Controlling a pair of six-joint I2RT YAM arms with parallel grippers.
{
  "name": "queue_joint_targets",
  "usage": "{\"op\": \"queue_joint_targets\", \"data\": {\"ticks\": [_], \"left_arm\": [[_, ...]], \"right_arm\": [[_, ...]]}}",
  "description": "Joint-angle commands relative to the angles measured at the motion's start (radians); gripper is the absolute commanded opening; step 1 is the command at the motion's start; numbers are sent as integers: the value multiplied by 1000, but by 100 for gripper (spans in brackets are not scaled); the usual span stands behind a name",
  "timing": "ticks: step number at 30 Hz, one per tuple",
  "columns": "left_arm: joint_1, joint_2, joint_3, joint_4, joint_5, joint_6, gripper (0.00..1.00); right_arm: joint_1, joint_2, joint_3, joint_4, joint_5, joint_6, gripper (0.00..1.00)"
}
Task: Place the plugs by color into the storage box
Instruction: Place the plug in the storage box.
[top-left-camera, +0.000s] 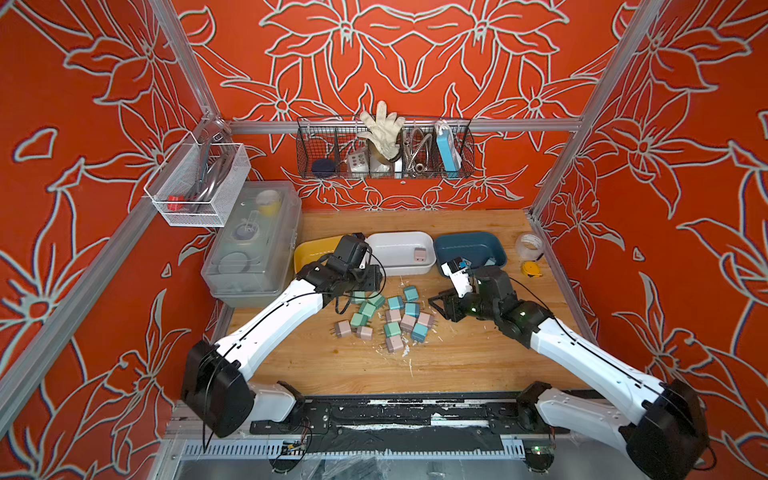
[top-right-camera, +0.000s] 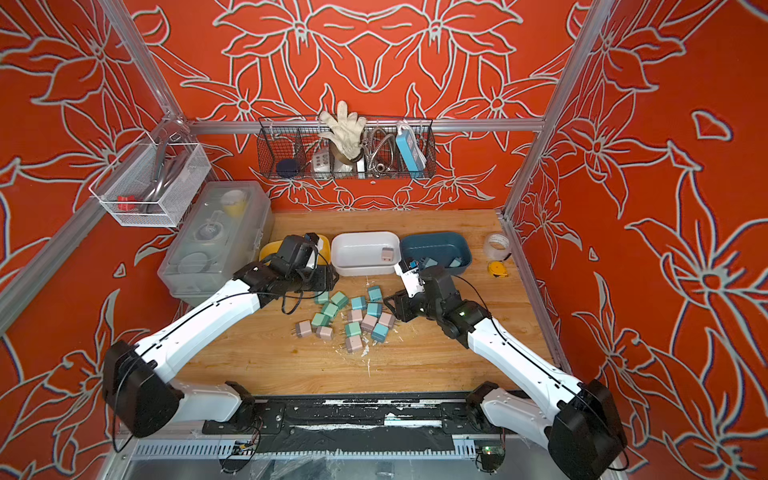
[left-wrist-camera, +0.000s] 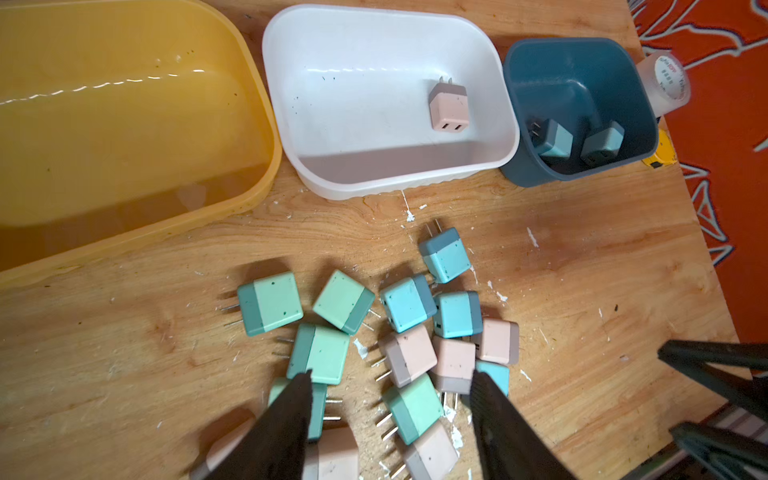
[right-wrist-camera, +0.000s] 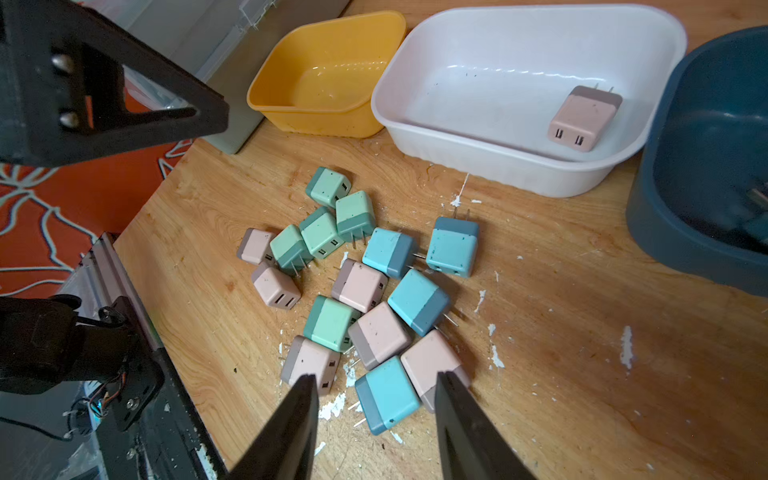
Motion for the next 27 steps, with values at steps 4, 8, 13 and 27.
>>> {"op": "queue_joint_targets", "data": {"ticks": [4,8,13,27], "left_arm": [[-11,-73,-80,-55,53,23,57],[-34,-92,-128,-48,93,22,55],[-64,-66,-162,-30,98,28,55],[-94,123,-86,-37,103,54,53]], "right_arm": [[52,26,18,-42,-16,0,49],[65,43,26,-40,2,4,48],[74,63,36,-29,9,14,48],[80,75,60,-11,6,-6,49]]}}
